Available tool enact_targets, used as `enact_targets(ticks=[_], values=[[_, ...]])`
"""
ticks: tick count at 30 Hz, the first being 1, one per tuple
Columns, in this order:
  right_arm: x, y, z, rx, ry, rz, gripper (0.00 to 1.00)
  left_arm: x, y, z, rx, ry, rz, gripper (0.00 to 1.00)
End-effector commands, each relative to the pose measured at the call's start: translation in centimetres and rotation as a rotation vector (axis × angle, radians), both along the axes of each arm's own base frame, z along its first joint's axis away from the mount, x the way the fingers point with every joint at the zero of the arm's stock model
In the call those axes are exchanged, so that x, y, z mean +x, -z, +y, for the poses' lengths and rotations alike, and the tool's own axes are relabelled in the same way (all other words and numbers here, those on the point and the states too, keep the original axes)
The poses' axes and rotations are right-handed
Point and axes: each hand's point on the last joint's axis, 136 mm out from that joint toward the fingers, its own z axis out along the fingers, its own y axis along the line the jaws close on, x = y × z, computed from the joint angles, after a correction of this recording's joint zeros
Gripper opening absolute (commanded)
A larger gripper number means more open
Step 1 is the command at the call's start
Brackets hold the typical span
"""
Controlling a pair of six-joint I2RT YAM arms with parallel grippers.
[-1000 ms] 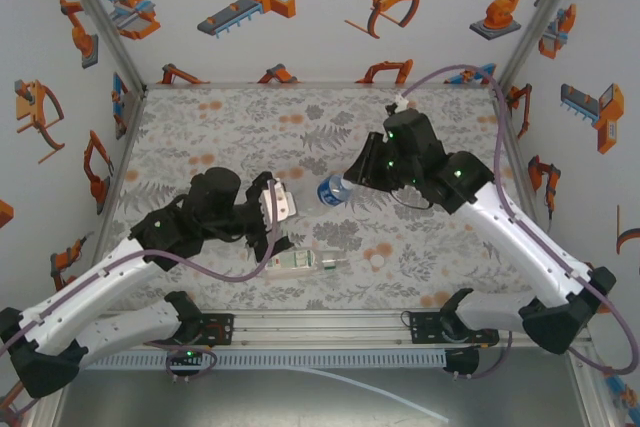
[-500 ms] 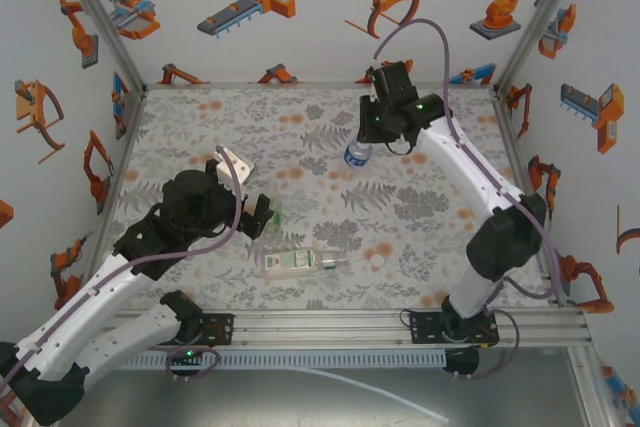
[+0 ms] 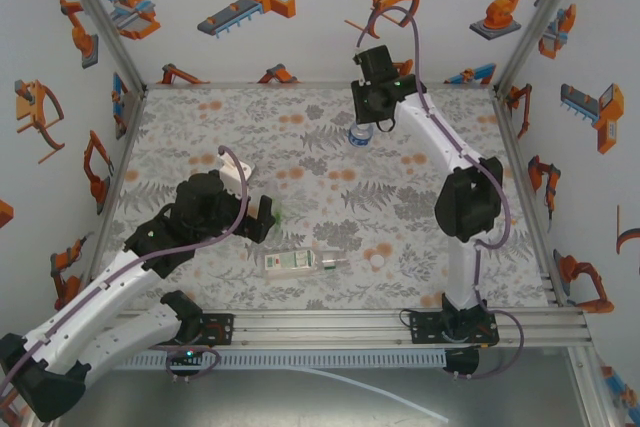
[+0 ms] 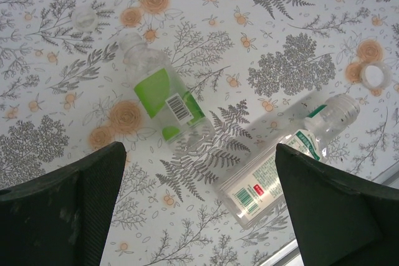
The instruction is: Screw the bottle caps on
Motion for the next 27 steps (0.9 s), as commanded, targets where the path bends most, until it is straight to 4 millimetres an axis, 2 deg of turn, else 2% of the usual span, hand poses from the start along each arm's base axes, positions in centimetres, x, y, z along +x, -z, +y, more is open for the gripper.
enact_targets(ticks=[1,6,11,14,21,27], values=[[0.9,-0.7,0.0,0.006,-0.005,-0.026,0.00,0.2,-0.2,-0.1,-0.026,-0.011,0.006,0.97],[0.9,0.3,-0.2,-0.005,0.003,-0.009,0.05,0.2,0.1,-0.3,-0.009,0.003,0.024,0.97],[0.8,0.2,-0.5,-0.014,0.013,-0.014,0.40,0.2,0.4,-0.6,-0.011,0.010,0.036,0.97],[0.8,-0.3,-0.5,-0.012,0.015,-0.023,0.52,0.1,0.4,-0.6,-0.015,0.009,0.041,0.97],[-0.1,-2.9,-0.6,0.009,0.004,-0.046,0.57,-0.2,0.6,-1.1,-0.027,0.031,0.067,0.97],[-2.7,-5.6,-0.9,0.051,-0.028,-0.060,0.58,-0.2,1.0,-1.3,-0.033,0.022,0.111,0.97]])
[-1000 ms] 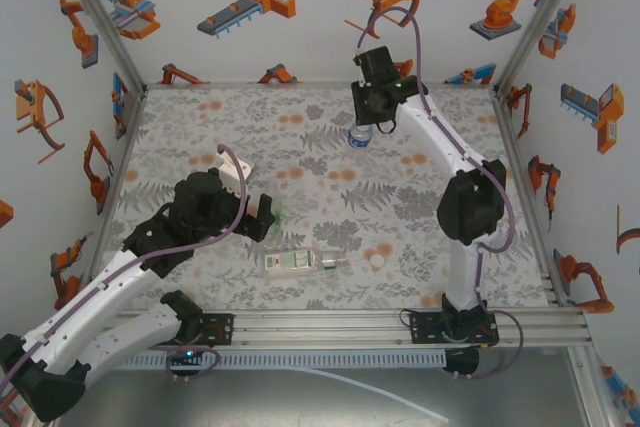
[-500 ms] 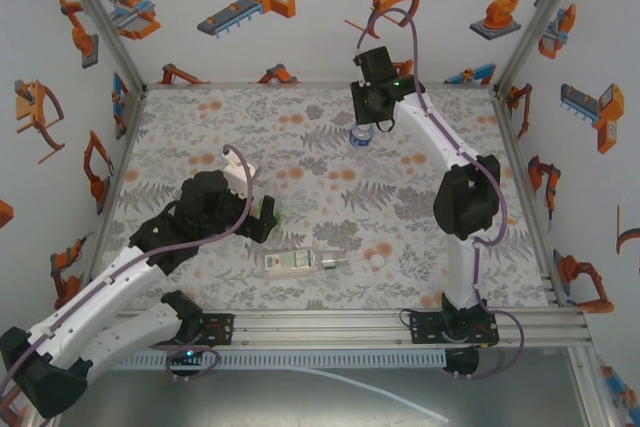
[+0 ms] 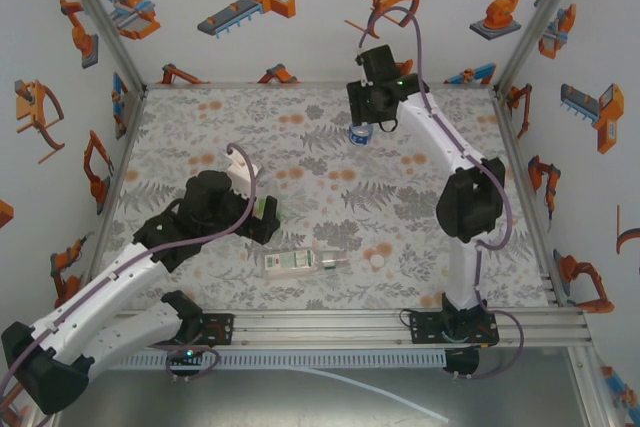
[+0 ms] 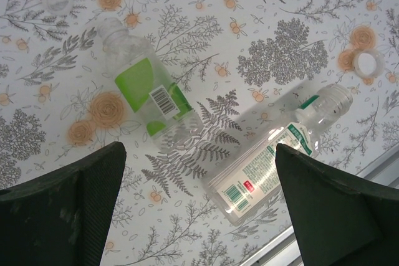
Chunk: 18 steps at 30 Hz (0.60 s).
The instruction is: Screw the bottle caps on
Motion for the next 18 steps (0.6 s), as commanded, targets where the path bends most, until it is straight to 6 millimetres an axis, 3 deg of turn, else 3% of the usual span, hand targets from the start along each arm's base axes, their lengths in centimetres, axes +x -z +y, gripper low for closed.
enact_targets(ticks=[1,6,12,18], values=[[-2.4,-4.9,-0.3,0.061,-0.033,-0.065,0.58,-0.2,-0.8,-0.3,-0.038,-0.006,0.032,0.97],[-6.4,-6.2,0.6,0.095,-0.147,-0.075,0.59,-1.0,-0.5,-1.2,-0.059,0.043,0.089,0.97],[-13.5,-6.1,4.4,0.143,-0.460,-0.131,0.61,-1.4,-0.4,-1.1,-0.074,0.020,0.120,0.97],[-21.3,-4.0,7.8,0.155,-0.812,-0.167,0.65,-1.5,0.0,-0.9,-0.091,-0.007,0.143,0.97]])
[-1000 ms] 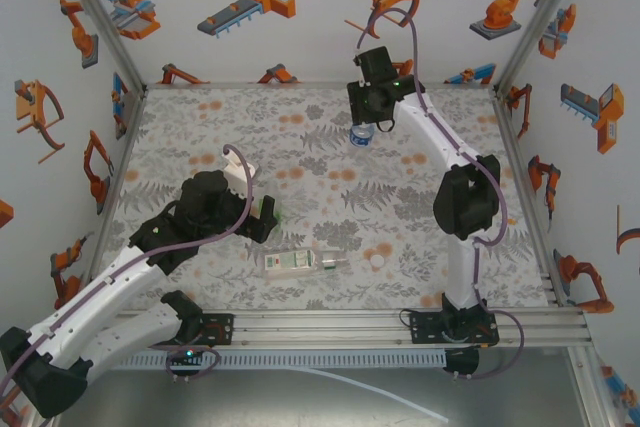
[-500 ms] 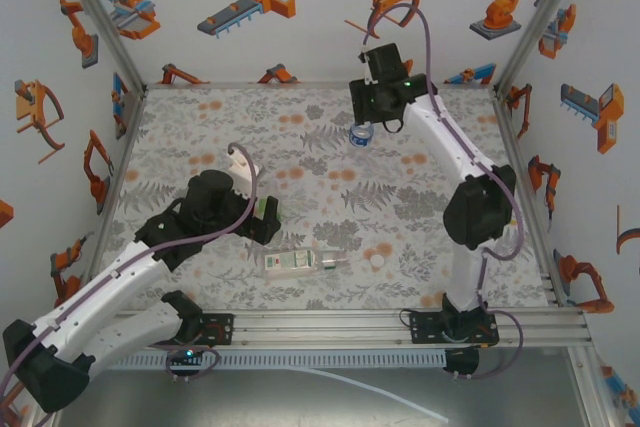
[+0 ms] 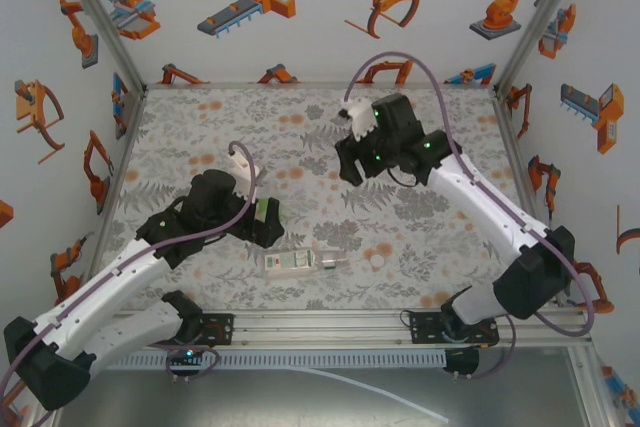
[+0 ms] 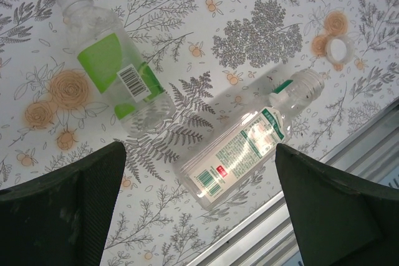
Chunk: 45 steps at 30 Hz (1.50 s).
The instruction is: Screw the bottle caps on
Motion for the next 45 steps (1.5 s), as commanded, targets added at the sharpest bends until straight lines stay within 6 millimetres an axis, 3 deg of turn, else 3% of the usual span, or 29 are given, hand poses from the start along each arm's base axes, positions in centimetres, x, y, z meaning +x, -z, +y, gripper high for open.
enact_targets(ticks=[1,11,16,32,39,45], values=[[-4.0,-0.5,2.5,0.047,-0.263,-0.087,0.66,-0.4,-1.1,-0.1,-0.042,-0.014,0.013,0.97],[-12.9,6.6,4.8,-0.047,-0.656,-0.058,0.68,-0.9,-1.2,1.0,-0.021,-0.041,0.021,0.97],[-15.4,10.1,4.8,-0.113,-0.772,-0.095,0.70,-1.1,-1.5,1.6,-0.019,-0.055,0.006,0.97],[-17.1,17.8,6.2,-0.177,-0.860,-0.037,0.67,-1.3,-1.4,1.4,-0.029,-0.050,0.024,0.97],[-16.7,20.6,5.7,-0.222,-0.831,-0.039,0.59,-1.1,-1.2,1.8,-0.007,-0.057,0.007,0.97],[-17.1,20.9,5.4,-0.226,-0.828,-0.043,0.45,-1.1,-1.0,1.3,-0.023,-0.046,0.025,0.97]])
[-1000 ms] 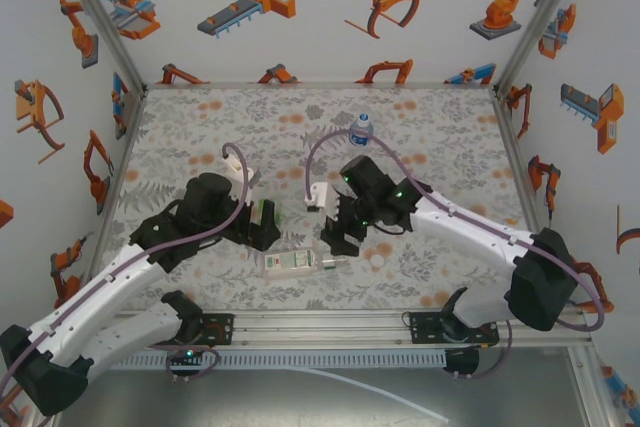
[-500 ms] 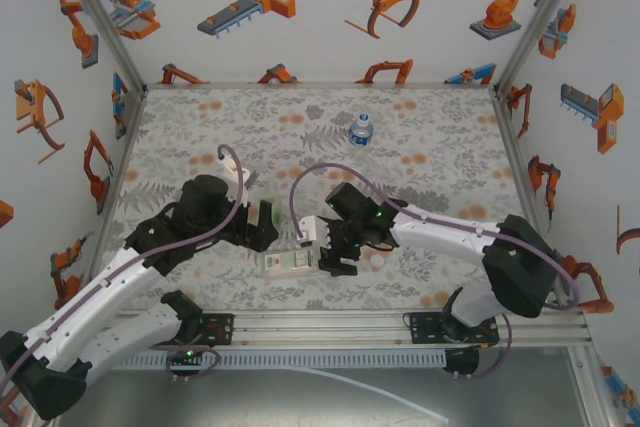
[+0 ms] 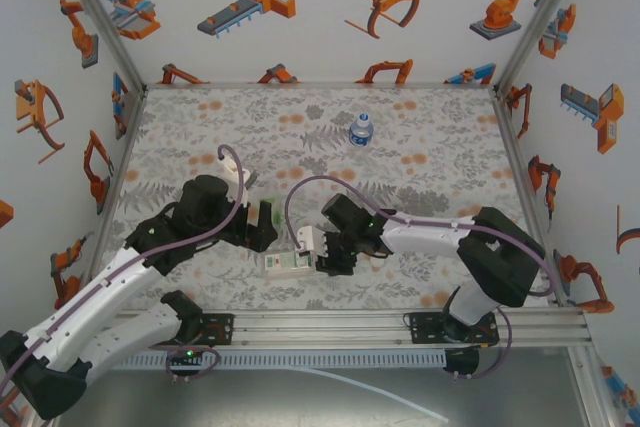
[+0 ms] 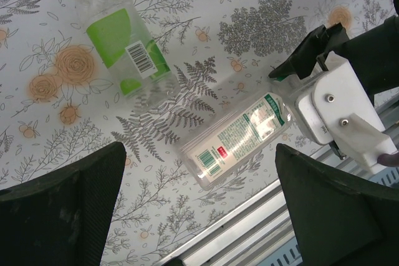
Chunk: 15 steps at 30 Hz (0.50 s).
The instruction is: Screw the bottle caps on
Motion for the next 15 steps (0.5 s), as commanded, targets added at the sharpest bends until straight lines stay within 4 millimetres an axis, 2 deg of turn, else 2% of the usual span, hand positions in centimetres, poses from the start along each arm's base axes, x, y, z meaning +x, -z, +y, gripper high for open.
enact_targets(ticks=[1,8,15], values=[[-0.3,0.6,-0.5,-0.011,0.003,-0.019,0.43,-0.1,-0.9,-0.4,-0.026,0.010,-0.001,0.97],[-0.2,-1.9,-1.0,0.016,-0.010,-0.089,0.31,-1.0,-1.9,-1.6,-0.057,0.099,0.002,0.97],[-1.1,-5.6,-2.1,0.006,-0.103,-0.250,0.20,-3.6,-2.7,-3.5,-0.098,0.288,0.051,0.97]])
